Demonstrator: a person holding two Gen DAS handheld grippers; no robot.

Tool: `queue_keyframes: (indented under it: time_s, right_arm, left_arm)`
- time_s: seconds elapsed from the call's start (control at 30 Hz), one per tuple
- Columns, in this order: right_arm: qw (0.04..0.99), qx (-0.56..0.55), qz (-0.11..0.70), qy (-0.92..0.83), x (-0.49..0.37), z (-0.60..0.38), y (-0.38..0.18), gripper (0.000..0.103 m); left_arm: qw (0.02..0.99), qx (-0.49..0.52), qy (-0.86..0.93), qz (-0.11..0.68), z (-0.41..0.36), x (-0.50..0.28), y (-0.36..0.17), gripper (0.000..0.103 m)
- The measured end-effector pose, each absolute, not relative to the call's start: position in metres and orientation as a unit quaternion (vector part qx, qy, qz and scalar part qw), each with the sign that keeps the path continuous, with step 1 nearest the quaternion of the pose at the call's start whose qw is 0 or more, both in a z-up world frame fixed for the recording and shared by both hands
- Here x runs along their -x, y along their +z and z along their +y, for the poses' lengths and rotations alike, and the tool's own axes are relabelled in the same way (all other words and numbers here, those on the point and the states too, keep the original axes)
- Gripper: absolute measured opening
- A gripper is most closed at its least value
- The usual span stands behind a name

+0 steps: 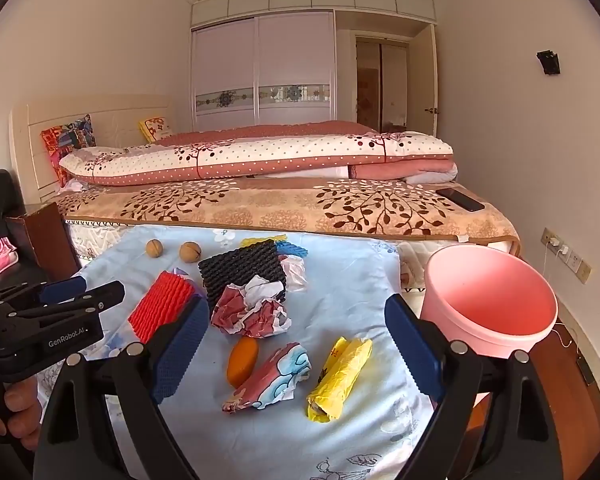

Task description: Collect trash

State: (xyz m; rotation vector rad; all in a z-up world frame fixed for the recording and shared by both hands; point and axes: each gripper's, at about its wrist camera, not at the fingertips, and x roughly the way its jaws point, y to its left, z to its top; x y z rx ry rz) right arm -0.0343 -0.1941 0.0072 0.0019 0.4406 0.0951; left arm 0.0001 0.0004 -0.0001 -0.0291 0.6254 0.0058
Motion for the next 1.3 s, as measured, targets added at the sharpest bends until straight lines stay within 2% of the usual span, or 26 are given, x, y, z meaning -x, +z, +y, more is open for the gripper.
queue_keyframes:
  time_s: [0.4,1.3]
  right_arm:
    - [0.973,-0.007,0.224,0.051,0.034,-0.195,0.005,0.088]
    - [0.971,-0.019,0.231,0.055,0.037,-0.197,0.003,0.088]
  left_arm:
    - [0.950,0.016,0.004,0.311,-0.002,0.002,-0.012,0.057]
    - [0.949,0.022,0.000,0.316,0.002,0.005,-0.004,0.057]
